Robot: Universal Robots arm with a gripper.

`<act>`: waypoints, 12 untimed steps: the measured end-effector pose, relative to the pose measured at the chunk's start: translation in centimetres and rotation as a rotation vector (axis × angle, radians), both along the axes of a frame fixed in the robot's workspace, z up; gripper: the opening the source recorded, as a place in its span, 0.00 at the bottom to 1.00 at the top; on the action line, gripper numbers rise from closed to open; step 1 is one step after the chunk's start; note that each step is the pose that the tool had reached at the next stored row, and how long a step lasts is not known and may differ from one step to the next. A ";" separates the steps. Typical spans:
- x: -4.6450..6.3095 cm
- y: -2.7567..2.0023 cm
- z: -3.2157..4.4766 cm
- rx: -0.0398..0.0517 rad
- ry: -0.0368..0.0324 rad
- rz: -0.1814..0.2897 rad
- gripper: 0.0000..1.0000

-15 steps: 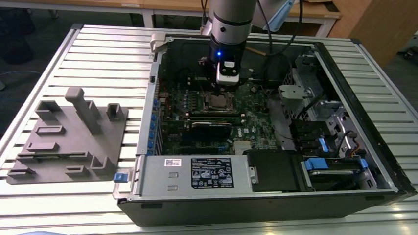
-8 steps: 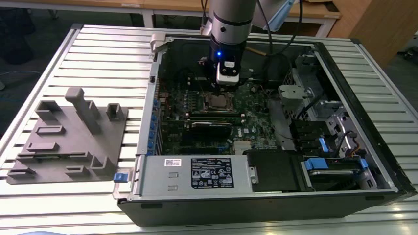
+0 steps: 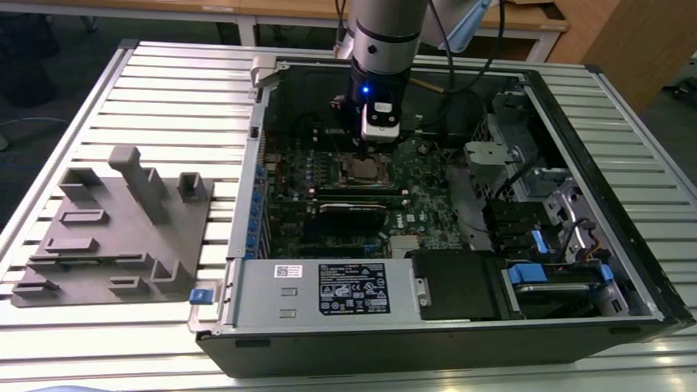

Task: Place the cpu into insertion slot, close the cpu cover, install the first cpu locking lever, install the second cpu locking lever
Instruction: 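Close the cpu cover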

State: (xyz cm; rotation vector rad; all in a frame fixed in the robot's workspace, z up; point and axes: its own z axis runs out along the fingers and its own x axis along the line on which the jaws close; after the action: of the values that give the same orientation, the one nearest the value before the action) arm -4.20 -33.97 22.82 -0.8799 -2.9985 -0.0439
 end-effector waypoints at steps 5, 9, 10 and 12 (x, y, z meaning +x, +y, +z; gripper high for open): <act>0.0 0.00 0.00 0.0000 0.0000 0.003 0.11; 0.0 0.00 0.00 0.0000 0.0000 0.004 0.11; 0.0 0.00 0.00 0.0000 0.0000 0.004 0.11; 0.0 0.00 0.00 0.0000 0.0000 0.004 0.11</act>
State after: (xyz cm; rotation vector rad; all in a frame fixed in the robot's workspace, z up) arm -4.20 -33.97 22.82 -0.8737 -3.0003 -0.0439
